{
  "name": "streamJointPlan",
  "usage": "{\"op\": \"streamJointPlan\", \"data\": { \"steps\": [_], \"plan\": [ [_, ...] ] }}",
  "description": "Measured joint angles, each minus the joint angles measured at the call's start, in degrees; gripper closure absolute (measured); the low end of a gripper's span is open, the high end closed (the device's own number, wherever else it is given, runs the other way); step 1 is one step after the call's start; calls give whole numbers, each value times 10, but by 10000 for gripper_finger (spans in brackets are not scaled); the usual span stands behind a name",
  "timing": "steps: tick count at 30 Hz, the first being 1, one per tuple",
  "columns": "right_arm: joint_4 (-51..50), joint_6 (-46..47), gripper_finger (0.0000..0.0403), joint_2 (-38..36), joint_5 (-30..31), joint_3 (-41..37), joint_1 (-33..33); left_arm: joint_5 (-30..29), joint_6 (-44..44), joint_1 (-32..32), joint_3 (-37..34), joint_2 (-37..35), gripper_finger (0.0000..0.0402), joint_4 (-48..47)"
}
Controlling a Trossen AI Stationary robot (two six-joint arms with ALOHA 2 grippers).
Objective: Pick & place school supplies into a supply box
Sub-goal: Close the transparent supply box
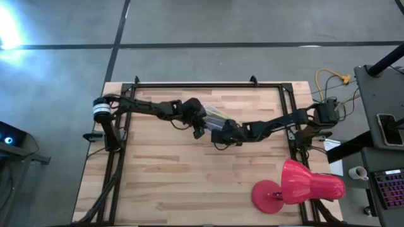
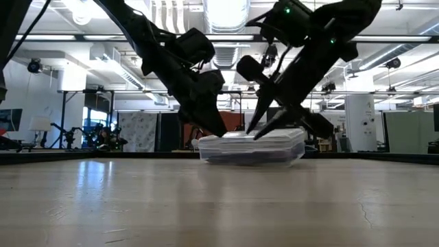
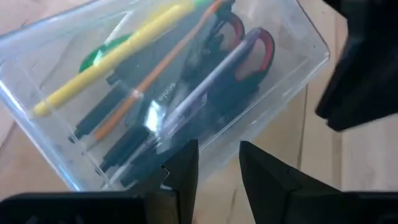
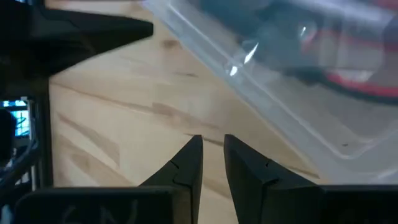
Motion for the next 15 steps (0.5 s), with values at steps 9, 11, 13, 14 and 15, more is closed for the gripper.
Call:
{"op": "streamJointPlan", "data": {
  "steps": [9,11,13,14,15],
  "plan": [
    [-16,-21,344,-21,62,21,-2,-36,6,-2,-4,-7,297,23],
    [-31,-21,344,-26,85,27,-6,-36,6,-4,-4,-8,297,23],
    [-52,-23,344,-27,94,30,-13,-40,6,-10,-3,-8,297,22],
    [-64,-27,344,-26,95,29,-17,-40,6,-12,-3,-11,297,22],
    [-70,-31,344,-25,96,29,-20,-39,6,-15,-3,-15,297,20]
  ]
}}
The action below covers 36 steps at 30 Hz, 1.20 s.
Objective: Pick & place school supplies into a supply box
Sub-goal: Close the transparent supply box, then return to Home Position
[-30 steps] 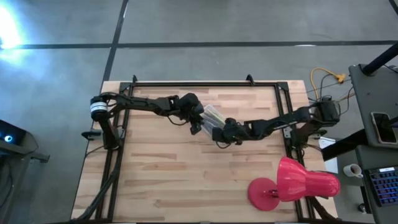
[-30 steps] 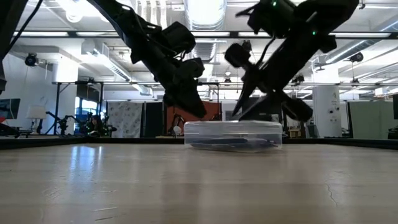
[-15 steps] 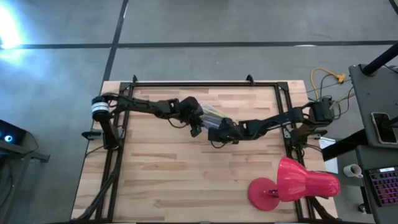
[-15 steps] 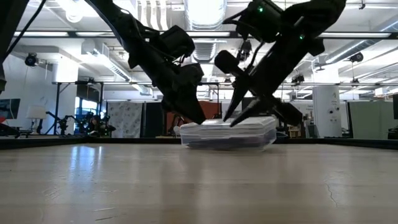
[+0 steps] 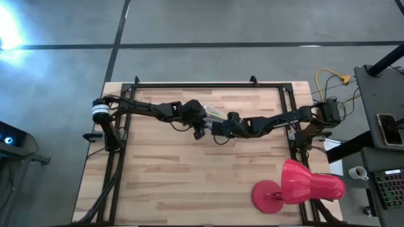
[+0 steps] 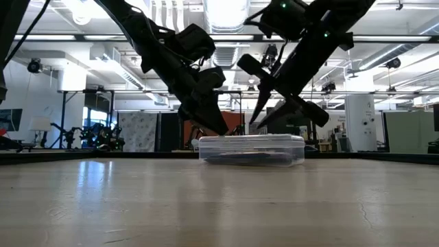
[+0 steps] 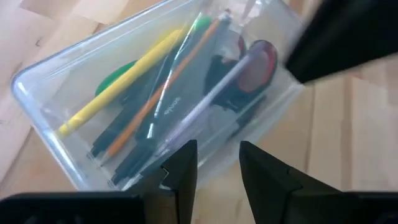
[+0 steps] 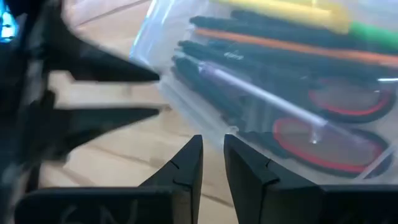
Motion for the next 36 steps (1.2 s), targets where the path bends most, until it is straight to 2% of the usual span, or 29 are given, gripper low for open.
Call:
{"op": "streamJointPlan", "data": {
  "steps": [9,16,26,31,36],
  "plan": [
    [-12,-18,344,-20,7,1,-6,-10,0,-26,-11,-82,297,-12],
    [-16,-141,344,-70,-8,0,-6,-9,-41,-37,-52,-185,297,-6],
    [-43,-334,344,-217,-30,-26,-16,-9,-169,-35,-182,-301,297,34],
    [-104,-353,344,-300,-26,-27,-22,-9,-227,-35,-251,-343,297,69],
    [-121,-344,344,-371,-25,-27,-22,-9,-262,-35,-287,-371,297,70]
  ]
}}
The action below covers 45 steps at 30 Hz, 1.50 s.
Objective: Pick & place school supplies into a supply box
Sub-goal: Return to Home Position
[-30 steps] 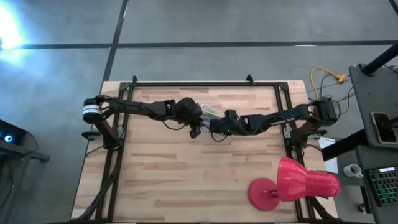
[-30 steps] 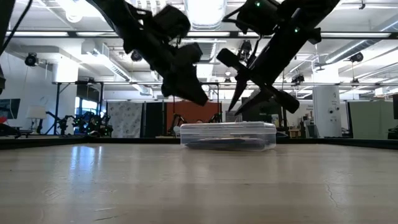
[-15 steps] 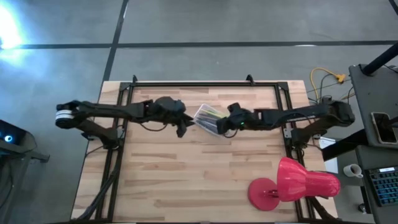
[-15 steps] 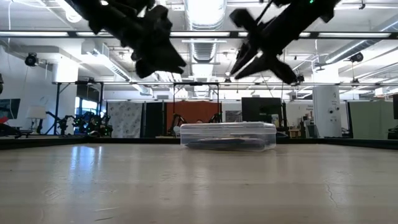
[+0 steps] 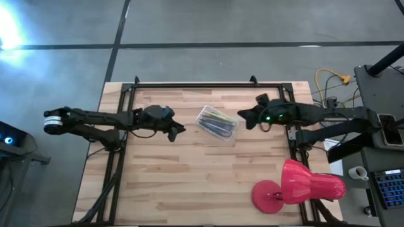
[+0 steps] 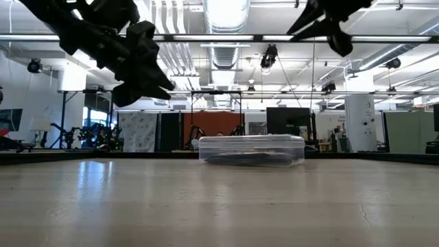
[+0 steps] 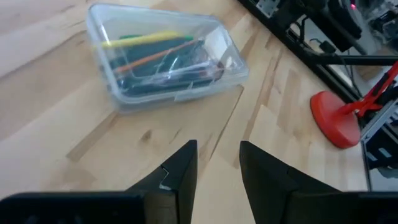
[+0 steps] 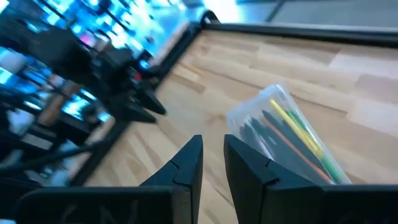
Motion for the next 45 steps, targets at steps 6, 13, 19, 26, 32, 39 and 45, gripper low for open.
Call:
{"op": "streamJointPlan", "data": {
  "steps": [6,13,19,26,32,39,45],
  "plan": [
    [-2,-58,344,-69,-19,0,10,1,-26,0,2,-14,297,3],
    [-1,-115,344,-111,-150,0,14,1,-28,0,17,-15,297,2],
    [21,-169,344,-121,-210,-6,14,2,-28,0,17,-15,297,1],
    [185,-187,344,-142,-220,-97,14,2,-28,1,-6,-66,297,3],
    [367,-151,344,-165,-234,-226,14,3,-28,-4,-42,-149,297,-1],
    [592,-124,344,-173,-233,-367,14,2,-28,-3,-113,-270,297,-3],
    [638,-108,344,-173,-231,-429,14,2,-28,-3,-196,-355,297,-2]
  ]
}}
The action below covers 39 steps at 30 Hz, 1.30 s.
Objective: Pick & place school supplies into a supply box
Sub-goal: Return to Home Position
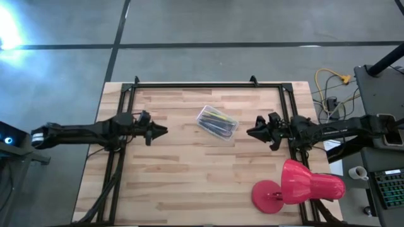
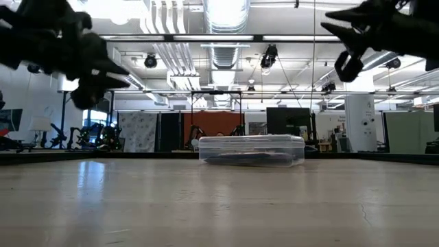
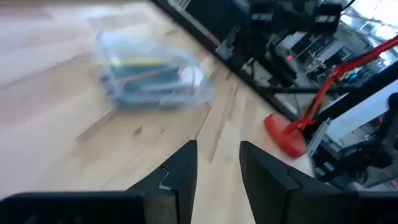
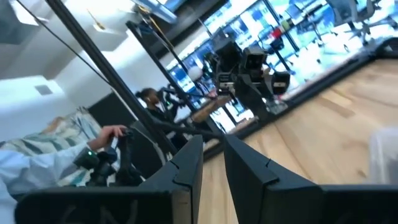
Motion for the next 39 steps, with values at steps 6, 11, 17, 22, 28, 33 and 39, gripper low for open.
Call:
{"op": "streamJointPlan", "data": {
  "steps": [6,11,17,22,28,33,39],
  "plan": [
    [-11,1,344,6,4,-22,0,0,0,-2,-105,-57,297,-2],
    [-10,1,344,5,5,-36,0,-35,7,-10,-91,-96,297,-21],
    [-14,1,344,5,5,-40,0,-34,9,-20,-77,-179,297,-21],
    [-14,1,344,5,5,-40,0,-34,9,-24,-87,-246,297,-26],
    [-14,0,344,5,5,-40,0,-34,9,-34,-102,-277,297,-25],
    [-14,0,344,-7,5,-40,0,-33,8,-69,-114,-276,297,-22],
    [-24,0,344,-61,5,-43,0,-32,9,-111,-118,-276,297,-14]
  ]
}}
